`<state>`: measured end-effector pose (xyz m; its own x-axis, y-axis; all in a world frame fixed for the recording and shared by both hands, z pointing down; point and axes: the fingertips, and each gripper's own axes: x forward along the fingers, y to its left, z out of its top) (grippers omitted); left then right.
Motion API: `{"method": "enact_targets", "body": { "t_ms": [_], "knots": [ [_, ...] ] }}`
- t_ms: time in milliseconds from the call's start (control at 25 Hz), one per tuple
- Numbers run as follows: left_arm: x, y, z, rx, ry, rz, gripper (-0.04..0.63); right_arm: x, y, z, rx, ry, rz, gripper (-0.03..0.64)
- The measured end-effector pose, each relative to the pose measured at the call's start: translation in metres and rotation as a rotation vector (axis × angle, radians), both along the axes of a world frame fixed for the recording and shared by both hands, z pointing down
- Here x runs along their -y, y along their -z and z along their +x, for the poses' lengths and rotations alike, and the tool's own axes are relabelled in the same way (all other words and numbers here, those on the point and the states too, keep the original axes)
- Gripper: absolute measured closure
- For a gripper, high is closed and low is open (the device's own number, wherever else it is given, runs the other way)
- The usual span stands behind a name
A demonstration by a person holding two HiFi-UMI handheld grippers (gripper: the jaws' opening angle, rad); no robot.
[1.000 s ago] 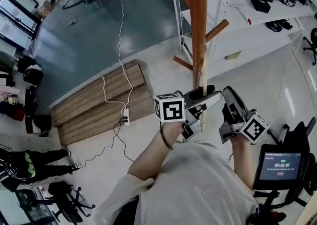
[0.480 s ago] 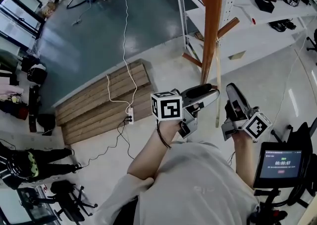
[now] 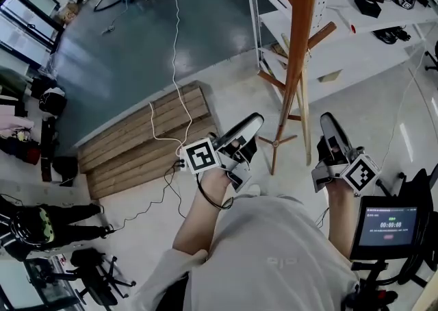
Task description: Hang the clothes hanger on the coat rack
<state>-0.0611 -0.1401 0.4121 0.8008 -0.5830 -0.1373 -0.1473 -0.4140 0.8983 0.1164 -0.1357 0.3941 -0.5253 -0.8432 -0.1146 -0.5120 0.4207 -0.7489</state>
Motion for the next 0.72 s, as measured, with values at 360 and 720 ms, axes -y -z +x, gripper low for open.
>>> {"method": "enact_targets", "body": {
  "t_ms": [360, 720],
  "knots": [
    [-0.016, 0.0, -0.03, -0.048, 0.04, 0.03, 0.589, -0.008, -0.003, -0.002, -0.035, -0.014, 0.004, 0.522],
    [-0.035, -0.019, -0.019, 0.0, -0.018, -0.016, 0.589, -0.032, -0.01, 0.015, -0.038, -0.084, -0.007, 0.522]
  ]
}}
